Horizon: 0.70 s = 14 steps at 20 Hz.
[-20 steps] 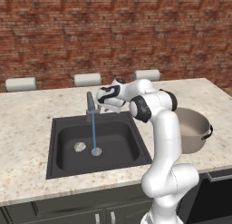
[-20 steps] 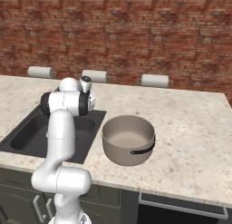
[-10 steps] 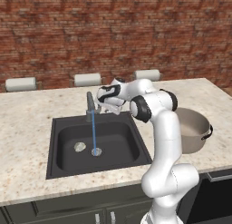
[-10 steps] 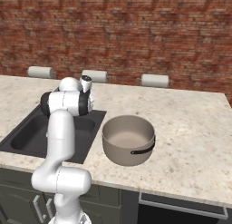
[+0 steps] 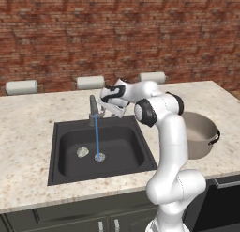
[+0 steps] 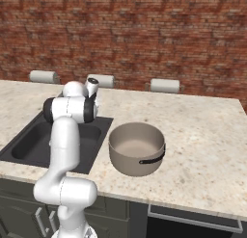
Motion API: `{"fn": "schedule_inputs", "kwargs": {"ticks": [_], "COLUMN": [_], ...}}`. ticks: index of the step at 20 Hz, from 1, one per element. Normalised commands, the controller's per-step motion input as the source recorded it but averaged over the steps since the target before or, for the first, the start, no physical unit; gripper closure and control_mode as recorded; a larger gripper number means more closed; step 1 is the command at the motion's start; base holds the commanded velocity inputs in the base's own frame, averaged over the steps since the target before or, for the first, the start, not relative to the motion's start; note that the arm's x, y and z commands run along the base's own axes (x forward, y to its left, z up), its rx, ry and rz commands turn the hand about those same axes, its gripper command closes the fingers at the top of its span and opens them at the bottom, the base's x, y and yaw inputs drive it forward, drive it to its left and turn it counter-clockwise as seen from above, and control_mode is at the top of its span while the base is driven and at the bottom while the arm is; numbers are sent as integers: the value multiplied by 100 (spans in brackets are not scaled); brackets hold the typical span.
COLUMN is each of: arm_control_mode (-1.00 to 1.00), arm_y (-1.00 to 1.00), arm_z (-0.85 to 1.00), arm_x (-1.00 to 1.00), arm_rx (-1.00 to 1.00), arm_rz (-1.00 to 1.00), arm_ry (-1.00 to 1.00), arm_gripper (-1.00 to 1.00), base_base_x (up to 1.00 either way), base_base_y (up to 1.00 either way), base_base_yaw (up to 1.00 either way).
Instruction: Dump the garlic from the pot into the sink. Then turn on the water and wash the garlic. Then turn off the water and put the garlic back in the pot.
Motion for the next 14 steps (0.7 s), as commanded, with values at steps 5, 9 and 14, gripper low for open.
{"fn": "schedule_inputs", "kwargs": {"ticks": [5, 9, 14], "arm_control_mode": [-100, -100, -100], "arm_y": [-18, -19, -23], "arm_z": [39, 31, -7], "arm_x": [-3, -17, -31], "arm_rx": [8, 6, 0], "arm_rz": [0, 0, 0], "arm_ry": [-5, -7, 0], "arm_gripper": [-100, -100, -100], "base_base_x": [0, 0, 0], "base_base_y": [0, 0, 0], "base_base_yaw": [0, 0, 0]}}
